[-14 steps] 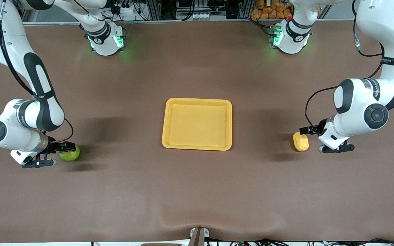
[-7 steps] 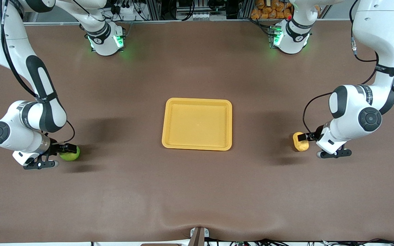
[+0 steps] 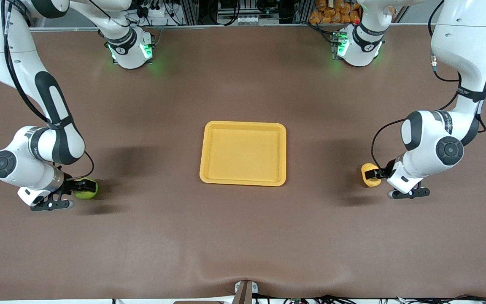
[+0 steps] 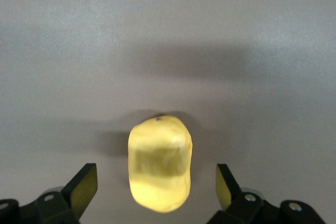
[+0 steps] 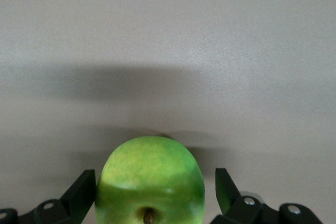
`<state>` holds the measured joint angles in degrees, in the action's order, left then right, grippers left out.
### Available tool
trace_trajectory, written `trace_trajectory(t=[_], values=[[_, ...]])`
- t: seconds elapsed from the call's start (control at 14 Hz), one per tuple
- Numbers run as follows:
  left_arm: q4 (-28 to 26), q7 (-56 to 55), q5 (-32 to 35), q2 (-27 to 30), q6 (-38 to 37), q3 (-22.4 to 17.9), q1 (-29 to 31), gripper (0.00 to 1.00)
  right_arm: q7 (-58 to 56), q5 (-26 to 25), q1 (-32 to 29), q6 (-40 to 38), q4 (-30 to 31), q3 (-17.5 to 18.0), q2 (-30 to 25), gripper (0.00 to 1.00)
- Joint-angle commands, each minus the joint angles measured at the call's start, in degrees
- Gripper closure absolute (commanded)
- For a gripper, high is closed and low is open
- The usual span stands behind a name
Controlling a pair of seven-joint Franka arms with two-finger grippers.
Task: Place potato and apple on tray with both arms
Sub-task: 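Lower and close the right gripper on the apple while the left grips the potato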
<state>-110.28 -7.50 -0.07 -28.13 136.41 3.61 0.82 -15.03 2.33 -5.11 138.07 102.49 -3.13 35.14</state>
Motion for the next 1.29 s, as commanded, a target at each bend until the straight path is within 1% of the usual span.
trace_trajectory(t=[0.0, 0.07, 0.14, 0.21, 0.29, 0.36, 0.57, 0.64, 0.93, 1.07, 1.21], values=[[-0.7, -0.5, -0.8, -0.8, 1.9, 0.1, 0.0, 0.03, -0.5, 1.0, -0.6, 0.5, -1.2, 0.4, 1.2, 0.00], [-1.0, -0.5, -0.8, -1.1, 2.8, 0.1, 0.1, 0.03, -0.6, 1.0, -0.6, 0.5, -1.2, 0.4, 1.2, 0.08], [-1.3, -0.5, -0.8, -1.7, 3.8, 0.1, 0.1, 0.04, -0.5, 1.3, -0.6, 0.5, -1.2, 0.5, 1.2, 0.22], [-1.5, -0.5, -0.8, -1.9, 4.5, 0.1, 0.0, 0.04, -0.5, 2.5, -0.4, 0.5, -1.2, 0.4, 1.2, 0.29], [-1.8, -0.5, -0.8, -2.0, 4.6, 0.2, 0.0, 0.05, -0.6, 3.5, -0.3, 0.5, -1.1, 0.4, 1.2, 0.33], [-1.9, -0.5, -0.8, -2.0, 4.7, 0.2, 0.0, 0.06, -0.5, 3.6, -0.2, 0.4, -1.0, 0.4, 1.2, 0.35], [-2.3, -0.5, -0.8, -2.0, 4.7, 0.2, 0.0, 0.10, 0.0, 3.6, 0.1, -0.2, -1.0, 0.4, 0.9, 0.35], [-2.4, -0.5, -0.8, -2.0, 4.7, 0.2, 0.0, 0.13, 0.1, 3.6, 0.4, -0.8, -1.1, 0.4, 0.5, 0.35], [-2.7, -0.8, -0.8, -2.1, 4.9, 0.3, -0.2, 0.24, 1.1, 3.6, 2.0, -5.5, -1.2, 0.5, -3.4, 0.34], [-2.7, -0.8, -0.8, -2.1, 4.9, 0.3, -0.3, 0.35, 4.2, 3.6, 3.8, -8.4, -1.2, 0.5, -5.1, 0.34], [-2.7, -0.8, -0.8, -2.0, 4.9, 0.3, -0.3, 0.51, 7.9, 3.6, 5.5, -12.2, -1.2, 0.5, -6.4, 0.34]])
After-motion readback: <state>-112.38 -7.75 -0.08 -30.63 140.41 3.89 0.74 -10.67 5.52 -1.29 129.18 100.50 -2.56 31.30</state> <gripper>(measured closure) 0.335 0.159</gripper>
